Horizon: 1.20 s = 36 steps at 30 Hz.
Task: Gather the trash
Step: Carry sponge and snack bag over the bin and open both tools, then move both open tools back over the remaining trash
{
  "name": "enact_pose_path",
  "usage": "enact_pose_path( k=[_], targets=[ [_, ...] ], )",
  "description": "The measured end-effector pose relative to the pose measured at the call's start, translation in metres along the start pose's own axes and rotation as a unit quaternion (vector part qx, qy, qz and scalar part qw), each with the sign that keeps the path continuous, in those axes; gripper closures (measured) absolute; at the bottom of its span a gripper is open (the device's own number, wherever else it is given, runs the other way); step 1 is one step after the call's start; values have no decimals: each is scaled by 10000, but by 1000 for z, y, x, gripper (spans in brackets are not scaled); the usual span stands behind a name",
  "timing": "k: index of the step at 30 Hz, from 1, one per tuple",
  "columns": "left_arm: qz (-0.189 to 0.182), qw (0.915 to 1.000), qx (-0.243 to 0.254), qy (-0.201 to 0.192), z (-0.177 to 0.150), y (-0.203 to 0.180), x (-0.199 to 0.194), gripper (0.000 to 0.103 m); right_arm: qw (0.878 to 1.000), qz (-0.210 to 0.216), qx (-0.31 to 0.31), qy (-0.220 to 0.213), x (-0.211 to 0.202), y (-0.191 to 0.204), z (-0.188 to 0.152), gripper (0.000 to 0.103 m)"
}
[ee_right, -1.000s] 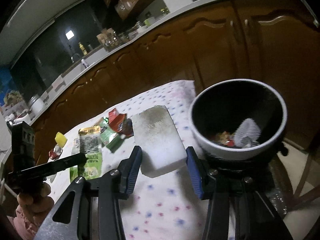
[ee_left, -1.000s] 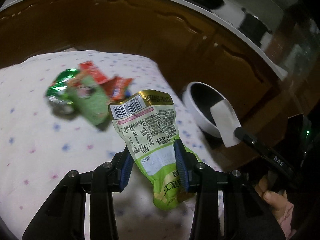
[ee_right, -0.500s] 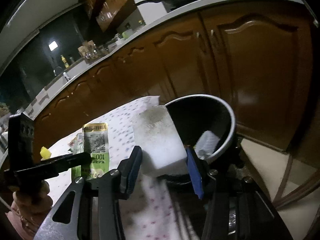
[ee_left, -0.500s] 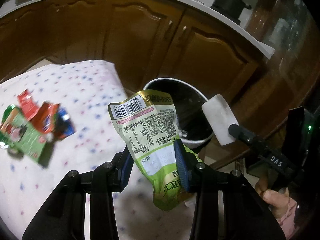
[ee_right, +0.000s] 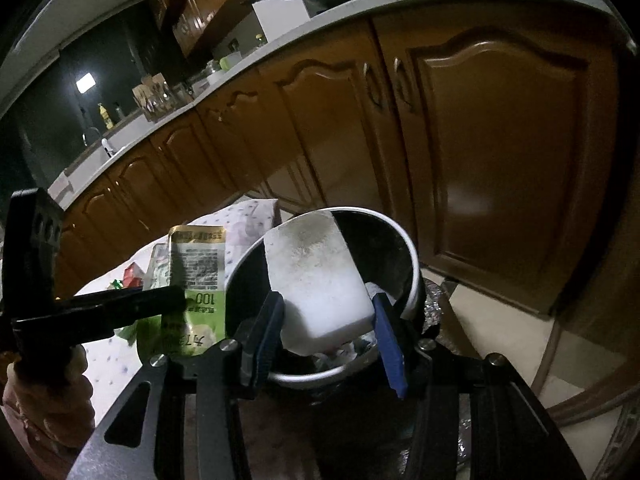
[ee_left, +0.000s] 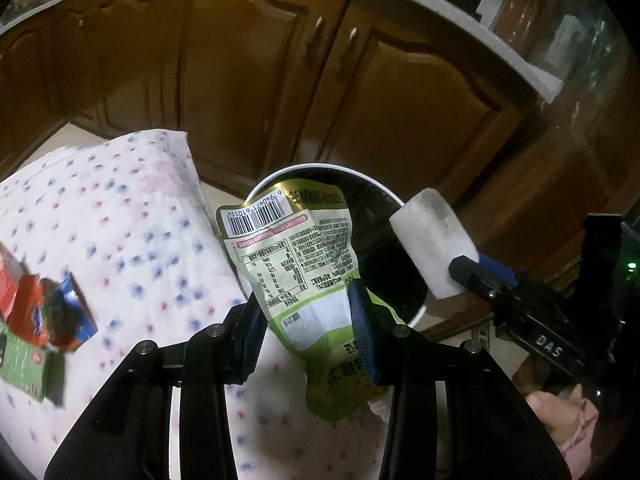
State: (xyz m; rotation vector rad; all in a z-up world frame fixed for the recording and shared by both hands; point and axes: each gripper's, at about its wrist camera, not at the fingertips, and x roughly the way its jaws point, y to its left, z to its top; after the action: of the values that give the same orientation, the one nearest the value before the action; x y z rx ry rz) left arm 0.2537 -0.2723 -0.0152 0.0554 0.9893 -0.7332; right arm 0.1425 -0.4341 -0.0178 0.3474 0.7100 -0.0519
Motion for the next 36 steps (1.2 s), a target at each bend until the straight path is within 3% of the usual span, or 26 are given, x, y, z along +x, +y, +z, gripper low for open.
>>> enact_pose_path(
  k=[19,24,36],
  targets=[
    [-66,9988,-107,469,22,-2,42,64,9991,-165,-105,366,34,-16,18,52],
    [-144,9985,-187,498,24,0,44,56,9992,-191,3,349,35,-22,22,50],
    [-146,9975,-672,190,-15,27,10,54,9995,-43,186,244,25,-17,17,46]
  ],
)
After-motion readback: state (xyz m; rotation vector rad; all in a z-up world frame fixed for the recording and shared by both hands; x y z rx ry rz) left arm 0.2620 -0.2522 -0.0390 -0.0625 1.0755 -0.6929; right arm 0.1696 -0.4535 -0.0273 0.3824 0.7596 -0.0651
